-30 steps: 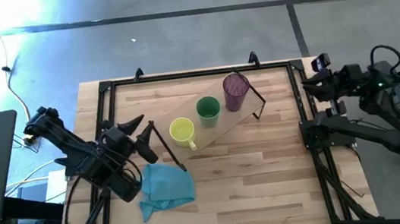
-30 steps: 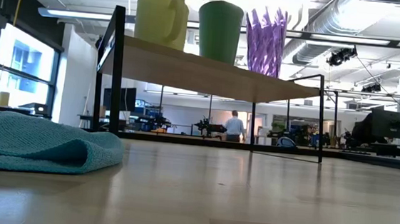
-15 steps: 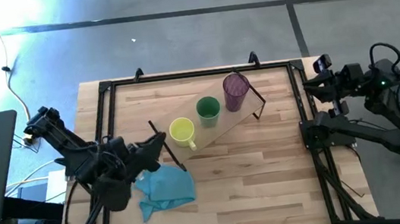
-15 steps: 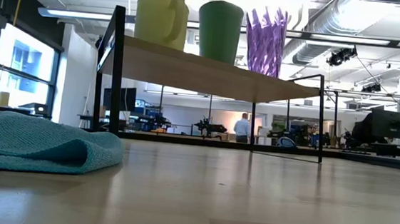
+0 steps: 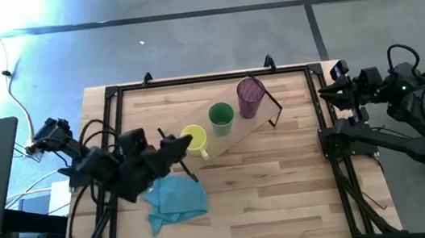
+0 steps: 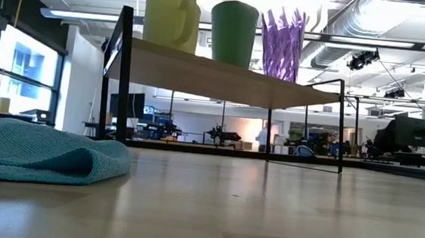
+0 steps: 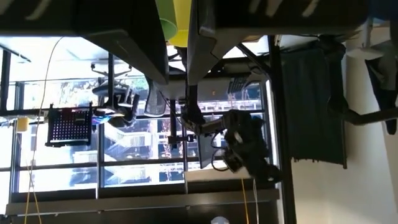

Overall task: Stack small to large cups/mugs on shelf
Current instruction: Return to Home Position

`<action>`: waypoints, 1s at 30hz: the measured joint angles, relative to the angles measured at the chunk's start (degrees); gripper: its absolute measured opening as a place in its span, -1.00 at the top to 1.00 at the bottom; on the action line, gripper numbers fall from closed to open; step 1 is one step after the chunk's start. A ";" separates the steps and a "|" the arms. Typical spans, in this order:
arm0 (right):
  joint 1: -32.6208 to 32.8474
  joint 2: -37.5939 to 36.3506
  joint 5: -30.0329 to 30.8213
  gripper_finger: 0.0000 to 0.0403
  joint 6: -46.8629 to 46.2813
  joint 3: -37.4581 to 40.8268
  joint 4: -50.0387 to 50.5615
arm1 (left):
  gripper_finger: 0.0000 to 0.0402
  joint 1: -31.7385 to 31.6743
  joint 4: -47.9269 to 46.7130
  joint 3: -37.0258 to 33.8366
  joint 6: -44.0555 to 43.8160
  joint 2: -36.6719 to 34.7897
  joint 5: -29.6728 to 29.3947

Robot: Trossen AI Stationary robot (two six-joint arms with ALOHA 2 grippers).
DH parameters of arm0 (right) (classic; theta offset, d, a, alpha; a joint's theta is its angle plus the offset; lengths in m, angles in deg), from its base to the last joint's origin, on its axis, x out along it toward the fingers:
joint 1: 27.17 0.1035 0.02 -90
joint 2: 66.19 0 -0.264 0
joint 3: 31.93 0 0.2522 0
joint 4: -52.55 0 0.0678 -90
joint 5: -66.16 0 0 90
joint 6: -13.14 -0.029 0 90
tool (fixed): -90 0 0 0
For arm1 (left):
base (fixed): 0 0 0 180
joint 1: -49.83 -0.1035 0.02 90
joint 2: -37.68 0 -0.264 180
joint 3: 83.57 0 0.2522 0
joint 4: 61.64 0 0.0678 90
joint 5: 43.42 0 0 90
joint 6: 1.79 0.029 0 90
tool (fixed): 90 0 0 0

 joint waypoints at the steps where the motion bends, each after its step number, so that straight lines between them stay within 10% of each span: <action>1: 0.00 0.00 0.00 0.74 -0.20 0.00 0.05 | 0.14 -0.81 1.25 -0.01 2.74 0.26 6.32; 11: 0.00 0.00 -0.07 0.74 -4.38 0.00 0.46 | 0.14 -4.03 -15.80 -0.01 26.22 -3.11 46.69; 23: 0.00 0.00 -0.50 0.74 -6.93 0.00 2.47 | 0.14 -4.03 -54.33 -0.09 33.95 -9.76 38.33; 30: 0.00 -0.02 -0.52 0.74 -6.06 0.00 2.52 | 0.14 -4.13 -47.82 -8.85 36.63 -14.92 34.12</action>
